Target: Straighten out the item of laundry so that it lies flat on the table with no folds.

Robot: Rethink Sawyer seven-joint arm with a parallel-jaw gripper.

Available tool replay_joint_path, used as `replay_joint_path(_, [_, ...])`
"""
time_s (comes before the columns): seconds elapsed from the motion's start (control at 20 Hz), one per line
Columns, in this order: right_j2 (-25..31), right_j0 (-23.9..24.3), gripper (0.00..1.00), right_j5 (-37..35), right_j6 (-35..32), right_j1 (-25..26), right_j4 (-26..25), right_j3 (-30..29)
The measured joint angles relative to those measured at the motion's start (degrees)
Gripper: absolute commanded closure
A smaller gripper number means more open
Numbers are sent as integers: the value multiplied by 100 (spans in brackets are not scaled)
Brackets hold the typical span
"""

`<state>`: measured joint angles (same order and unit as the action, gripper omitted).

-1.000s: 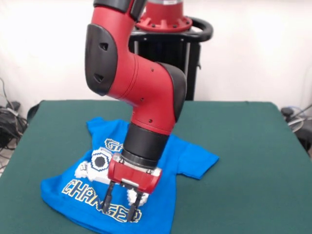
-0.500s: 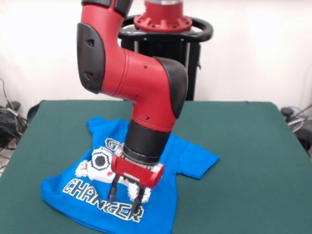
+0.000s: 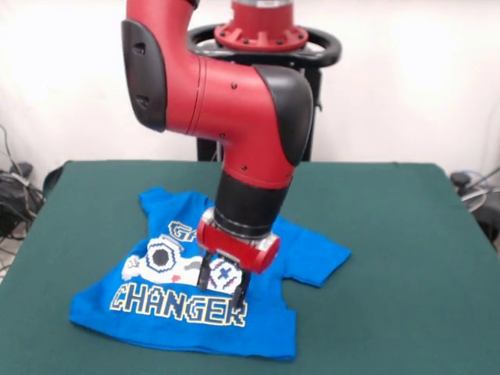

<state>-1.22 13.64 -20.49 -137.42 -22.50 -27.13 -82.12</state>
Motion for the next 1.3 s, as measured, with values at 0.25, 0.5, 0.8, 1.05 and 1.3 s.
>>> replay_joint_path(0.25, [121,12,0,-27,0,-222,32,-276])
replay_joint_path(0.5, [121,-37,0,-27,0,-334,28,-481])
replay_joint_path(0.8, [121,-141,0,-27,0,-331,33,-649])
replay_joint_path(1.05, [122,-133,0,-25,0,-333,33,-814])
replay_joint_path(1.3, [121,-106,0,56,0,-297,33,-1097])
